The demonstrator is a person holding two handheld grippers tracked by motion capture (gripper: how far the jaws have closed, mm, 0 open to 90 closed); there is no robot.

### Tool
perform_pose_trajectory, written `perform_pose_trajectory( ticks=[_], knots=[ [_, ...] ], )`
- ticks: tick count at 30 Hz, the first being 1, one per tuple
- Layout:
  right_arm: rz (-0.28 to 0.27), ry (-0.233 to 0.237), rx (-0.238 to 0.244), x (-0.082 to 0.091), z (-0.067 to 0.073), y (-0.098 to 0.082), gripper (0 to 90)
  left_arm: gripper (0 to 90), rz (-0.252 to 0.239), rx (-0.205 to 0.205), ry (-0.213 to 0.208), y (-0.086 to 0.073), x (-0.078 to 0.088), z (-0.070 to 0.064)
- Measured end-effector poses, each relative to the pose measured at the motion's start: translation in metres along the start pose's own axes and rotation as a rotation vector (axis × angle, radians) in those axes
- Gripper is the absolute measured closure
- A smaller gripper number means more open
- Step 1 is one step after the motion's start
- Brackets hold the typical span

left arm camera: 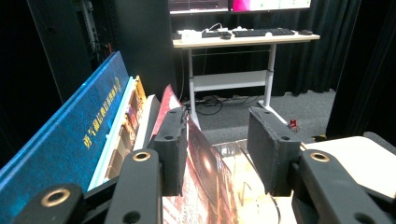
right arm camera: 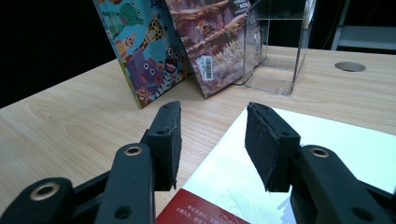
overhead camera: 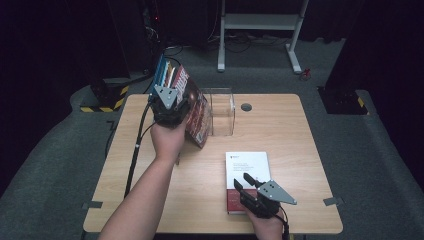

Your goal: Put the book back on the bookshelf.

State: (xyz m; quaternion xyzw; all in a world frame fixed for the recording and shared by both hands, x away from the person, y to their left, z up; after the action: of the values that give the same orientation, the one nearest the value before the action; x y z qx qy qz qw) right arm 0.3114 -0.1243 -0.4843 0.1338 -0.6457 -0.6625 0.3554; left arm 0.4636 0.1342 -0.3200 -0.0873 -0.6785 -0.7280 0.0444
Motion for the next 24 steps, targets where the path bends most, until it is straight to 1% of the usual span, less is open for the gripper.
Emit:
perform_pose_trajectory(
  ticks=[9,13,18,20,24],
  knots=[
    [0.002,0.002,0.002,-0.001,0.0,0.0,55.7,56.9,-0.007,-0.001,-0.022,-0.001,0.002,-0.003],
    [0.002,0.002,0.001,-0.001,0.0,0.0,55.7,55.7,-0.003,0.004,-0.036,-0.002,0.002,-0.003],
    [0.002,0.003,0.003,-0.001,0.0,0.0,55.6,54.0,0.001,0.001,-0.061,-0.007,0.002,-0.005],
    [0.003,0.003,0.001,-0.001,0.0,0.0,55.5,53.1,0.003,0.008,-0.07,-0.01,0.001,-0.005],
    [0.005,0.004,0.002,-0.001,0.001,-0.001,55.4,51.7,0.006,0.0,-0.085,-0.016,0.003,-0.005]
  ],
)
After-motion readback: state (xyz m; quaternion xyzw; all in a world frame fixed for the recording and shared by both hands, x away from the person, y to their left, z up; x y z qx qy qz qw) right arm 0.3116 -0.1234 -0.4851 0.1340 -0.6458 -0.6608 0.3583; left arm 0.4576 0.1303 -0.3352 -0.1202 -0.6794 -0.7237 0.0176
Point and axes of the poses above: each handheld gripper's, and its own axes: x roughly backward along the jaws, y roughly out of its top, z roughly to its left, the point moved 3 cm from there along -x, roughly forward along the jaws, and after that the axes turned 4 degrees about y, right-handed, at the moved point
